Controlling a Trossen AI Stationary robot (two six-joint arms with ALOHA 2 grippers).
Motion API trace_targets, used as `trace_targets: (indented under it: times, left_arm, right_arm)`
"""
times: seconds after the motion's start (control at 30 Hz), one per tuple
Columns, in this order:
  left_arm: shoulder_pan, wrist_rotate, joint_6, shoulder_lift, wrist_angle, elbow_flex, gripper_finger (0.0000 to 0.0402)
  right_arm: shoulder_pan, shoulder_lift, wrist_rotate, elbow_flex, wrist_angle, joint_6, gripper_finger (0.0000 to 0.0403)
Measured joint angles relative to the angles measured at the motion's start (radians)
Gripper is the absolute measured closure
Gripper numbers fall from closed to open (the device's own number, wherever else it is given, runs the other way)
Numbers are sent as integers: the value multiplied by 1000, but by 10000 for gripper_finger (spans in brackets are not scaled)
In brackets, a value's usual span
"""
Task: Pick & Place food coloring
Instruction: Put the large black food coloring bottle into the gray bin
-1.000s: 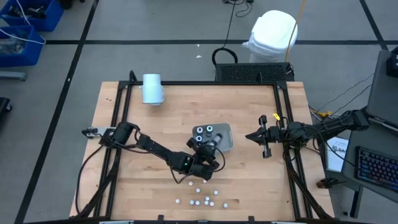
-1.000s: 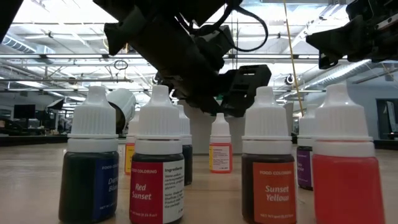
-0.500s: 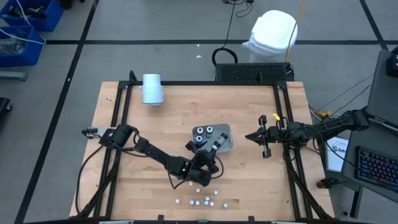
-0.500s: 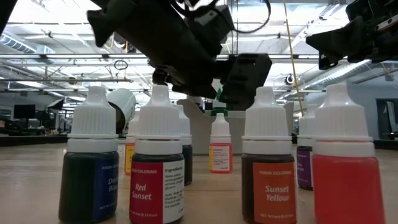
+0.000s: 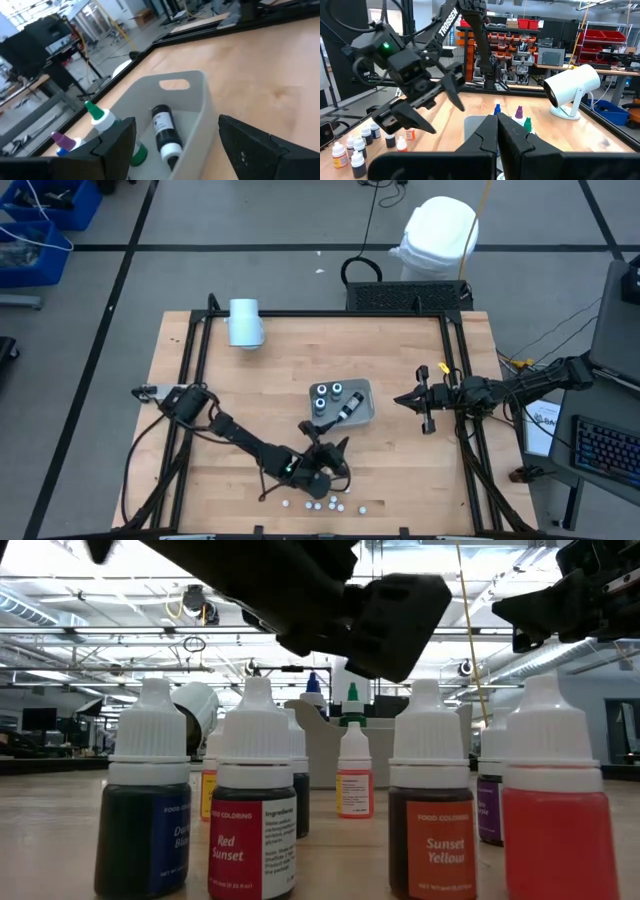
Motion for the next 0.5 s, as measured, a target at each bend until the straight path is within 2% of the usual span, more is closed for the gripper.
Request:
trace_targets:
  times: [0.5]
  left_arm:
    - [4,7,23,0,0,0,117]
  right_arm:
    - [0,0,1,0,-2,28,403]
